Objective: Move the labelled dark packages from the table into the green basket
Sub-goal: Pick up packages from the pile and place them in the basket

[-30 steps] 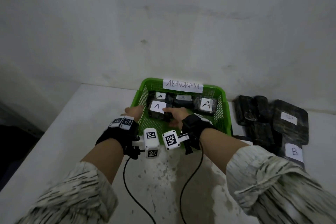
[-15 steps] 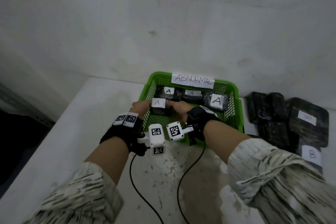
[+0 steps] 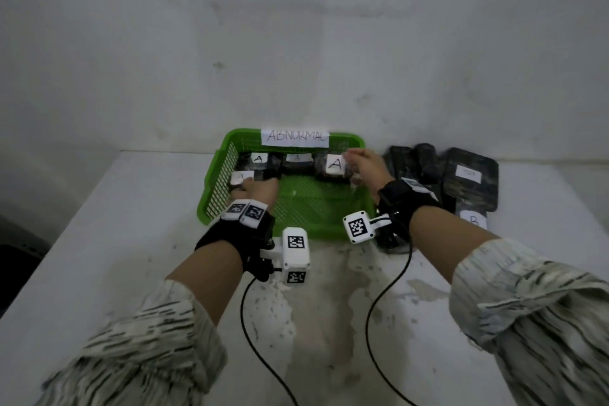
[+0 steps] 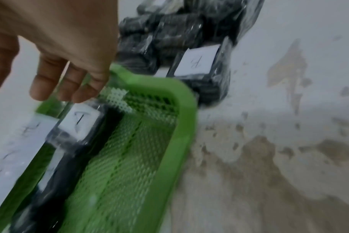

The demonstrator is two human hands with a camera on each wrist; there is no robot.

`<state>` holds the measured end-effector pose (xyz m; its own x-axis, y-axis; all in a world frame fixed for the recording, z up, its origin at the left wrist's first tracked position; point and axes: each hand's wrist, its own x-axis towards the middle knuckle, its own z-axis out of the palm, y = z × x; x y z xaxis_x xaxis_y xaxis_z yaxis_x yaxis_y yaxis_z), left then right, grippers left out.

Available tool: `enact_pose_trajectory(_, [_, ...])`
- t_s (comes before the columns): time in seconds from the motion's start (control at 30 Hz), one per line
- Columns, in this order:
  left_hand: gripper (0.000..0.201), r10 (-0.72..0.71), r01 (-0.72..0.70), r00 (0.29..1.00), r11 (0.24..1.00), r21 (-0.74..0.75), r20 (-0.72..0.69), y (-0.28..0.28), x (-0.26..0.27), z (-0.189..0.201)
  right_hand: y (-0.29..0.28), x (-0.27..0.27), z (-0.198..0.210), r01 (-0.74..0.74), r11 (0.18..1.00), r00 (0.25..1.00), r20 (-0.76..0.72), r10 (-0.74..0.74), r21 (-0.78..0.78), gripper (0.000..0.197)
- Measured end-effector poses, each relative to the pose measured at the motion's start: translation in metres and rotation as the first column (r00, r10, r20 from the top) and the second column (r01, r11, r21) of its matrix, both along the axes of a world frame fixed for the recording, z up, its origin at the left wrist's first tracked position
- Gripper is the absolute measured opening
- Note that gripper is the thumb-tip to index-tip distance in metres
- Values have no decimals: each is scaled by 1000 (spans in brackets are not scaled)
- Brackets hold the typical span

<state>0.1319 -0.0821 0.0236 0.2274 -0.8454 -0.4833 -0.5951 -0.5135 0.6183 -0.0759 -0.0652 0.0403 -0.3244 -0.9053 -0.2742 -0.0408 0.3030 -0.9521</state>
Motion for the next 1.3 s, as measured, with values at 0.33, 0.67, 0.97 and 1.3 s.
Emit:
enact_pose_trajectory(0.33, [69,-700,651,692,711,265,178,51,-79,-37,42,-70,-59,32,982,960,-280,21,185,28])
enact_pose_trajectory(0.67, [58,-741,680,609,671,296,282,49,-74,-41,37,-77,-66,-161,762,598,-553,581,627,68])
enact_pose_trajectory(0.97, [56,-742,691,600,669,274,300,52,-74,-40,13,-85,-118,-85,747,540,-599,591,659,48])
enact_pose_trajectory(1.3, [56,-758,709,637,648,278,144,53,-74,-18,50,-90,-32,147,963,930,-362,-56,227,39])
